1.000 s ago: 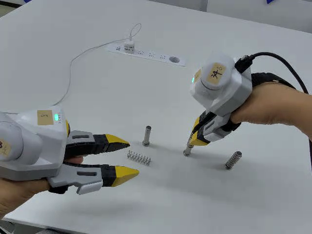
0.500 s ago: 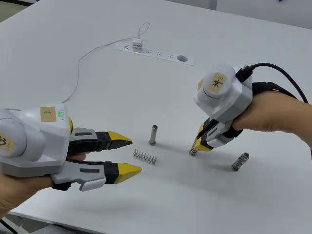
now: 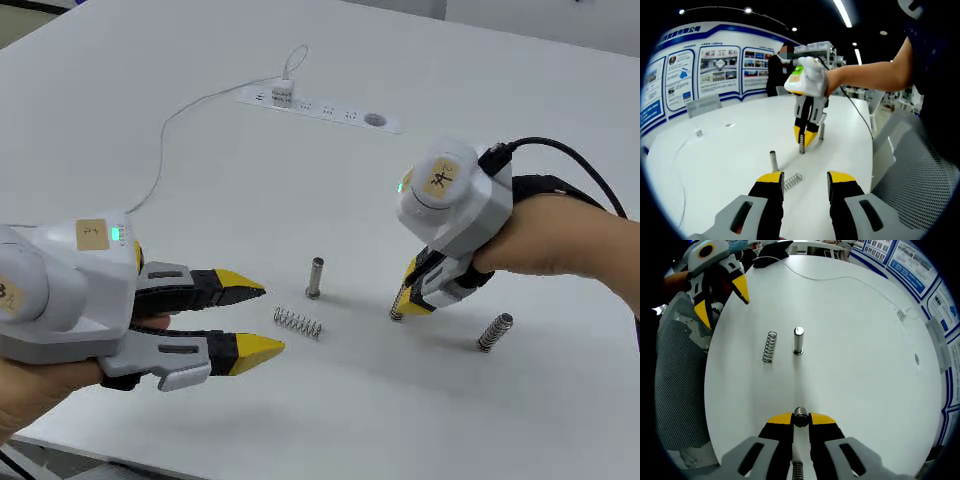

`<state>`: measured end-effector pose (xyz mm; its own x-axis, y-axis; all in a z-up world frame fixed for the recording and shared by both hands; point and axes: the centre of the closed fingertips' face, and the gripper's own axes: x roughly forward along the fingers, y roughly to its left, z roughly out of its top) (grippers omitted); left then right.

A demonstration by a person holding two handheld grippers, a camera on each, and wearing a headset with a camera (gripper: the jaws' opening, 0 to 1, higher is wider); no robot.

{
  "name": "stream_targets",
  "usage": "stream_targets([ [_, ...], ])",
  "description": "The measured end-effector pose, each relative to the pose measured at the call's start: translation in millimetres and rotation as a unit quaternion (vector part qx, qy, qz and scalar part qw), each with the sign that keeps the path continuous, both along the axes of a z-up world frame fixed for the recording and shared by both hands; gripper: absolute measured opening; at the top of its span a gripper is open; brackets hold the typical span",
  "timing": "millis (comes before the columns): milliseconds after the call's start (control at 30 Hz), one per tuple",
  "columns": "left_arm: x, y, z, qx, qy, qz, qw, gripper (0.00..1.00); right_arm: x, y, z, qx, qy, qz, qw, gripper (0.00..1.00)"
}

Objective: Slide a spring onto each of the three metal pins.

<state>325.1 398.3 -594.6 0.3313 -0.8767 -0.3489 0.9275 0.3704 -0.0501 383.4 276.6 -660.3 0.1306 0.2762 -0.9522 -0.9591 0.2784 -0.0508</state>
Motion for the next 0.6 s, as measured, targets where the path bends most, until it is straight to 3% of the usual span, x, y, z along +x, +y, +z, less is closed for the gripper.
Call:
stream_targets([
  [233,1.5,-3.3,-0.4,-0.003,-0.003,-0.013,0.9999,0.36,-2.4,-2.4,5.7,0.003,-0.009,-0.01,0.9999,0.19],
  [600,1.4,-3.2,0.2,-0.005,-0.008,-0.031,0.9995,0.36,-6.7,17.5,37.2,0.018,-0.05,-0.011,0.9985,0.2],
])
